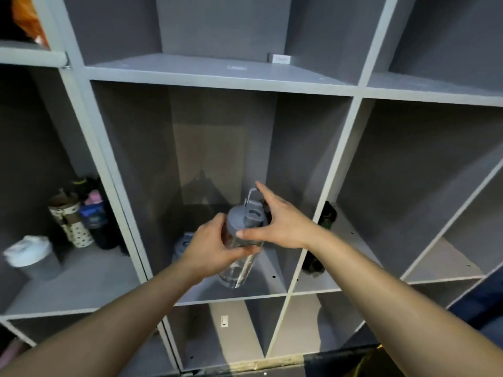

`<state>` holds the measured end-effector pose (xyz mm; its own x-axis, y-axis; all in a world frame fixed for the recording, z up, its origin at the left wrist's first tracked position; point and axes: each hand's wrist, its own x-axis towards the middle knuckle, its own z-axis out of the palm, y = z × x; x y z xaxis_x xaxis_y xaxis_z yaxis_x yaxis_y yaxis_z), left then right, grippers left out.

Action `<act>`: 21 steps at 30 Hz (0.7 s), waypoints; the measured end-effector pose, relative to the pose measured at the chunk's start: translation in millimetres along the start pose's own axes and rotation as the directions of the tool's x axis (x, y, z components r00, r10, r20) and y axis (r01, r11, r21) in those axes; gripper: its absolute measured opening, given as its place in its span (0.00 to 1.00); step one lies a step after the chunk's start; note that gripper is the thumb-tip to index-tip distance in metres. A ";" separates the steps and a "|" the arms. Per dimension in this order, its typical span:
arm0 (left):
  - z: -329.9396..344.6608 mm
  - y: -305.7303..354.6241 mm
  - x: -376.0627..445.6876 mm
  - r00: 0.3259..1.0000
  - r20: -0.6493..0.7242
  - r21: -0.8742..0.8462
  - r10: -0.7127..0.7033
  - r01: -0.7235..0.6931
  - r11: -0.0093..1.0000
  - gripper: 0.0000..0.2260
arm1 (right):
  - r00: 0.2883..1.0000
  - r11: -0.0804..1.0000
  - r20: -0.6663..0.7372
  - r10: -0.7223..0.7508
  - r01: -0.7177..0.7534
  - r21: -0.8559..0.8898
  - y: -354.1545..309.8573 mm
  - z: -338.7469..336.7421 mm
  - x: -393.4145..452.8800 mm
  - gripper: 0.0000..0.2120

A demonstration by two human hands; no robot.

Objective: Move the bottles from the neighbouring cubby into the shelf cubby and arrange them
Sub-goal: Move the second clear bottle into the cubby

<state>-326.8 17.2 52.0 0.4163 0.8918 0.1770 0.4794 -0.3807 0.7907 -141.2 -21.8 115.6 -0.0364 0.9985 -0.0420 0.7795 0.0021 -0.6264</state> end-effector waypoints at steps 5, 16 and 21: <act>7.6 -29.1 16.8 0.994 0.006 0.028 -0.110 0.110 0.994 0.29 | 0.994 0.998 0.109 0.030 -0.023 -0.062 18.4 25.1 46.7 0.60; 30.1 -112.5 70.6 0.938 0.103 -0.231 -0.330 0.346 0.910 0.21 | 0.996 0.978 0.092 -0.009 0.028 -0.206 64.5 73.0 128.4 0.42; 28.7 -117.1 89.2 0.733 0.184 -0.635 -0.654 0.597 0.490 0.12 | 0.994 0.972 0.094 0.051 -0.028 -0.232 91.9 111.2 151.4 0.41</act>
<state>-323.6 134.3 -41.6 0.1340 0.8581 -0.4957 -0.0065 0.5010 0.8654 -144.7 123.4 -34.9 -0.0554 0.9875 -0.1473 0.9040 -0.0130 -0.4274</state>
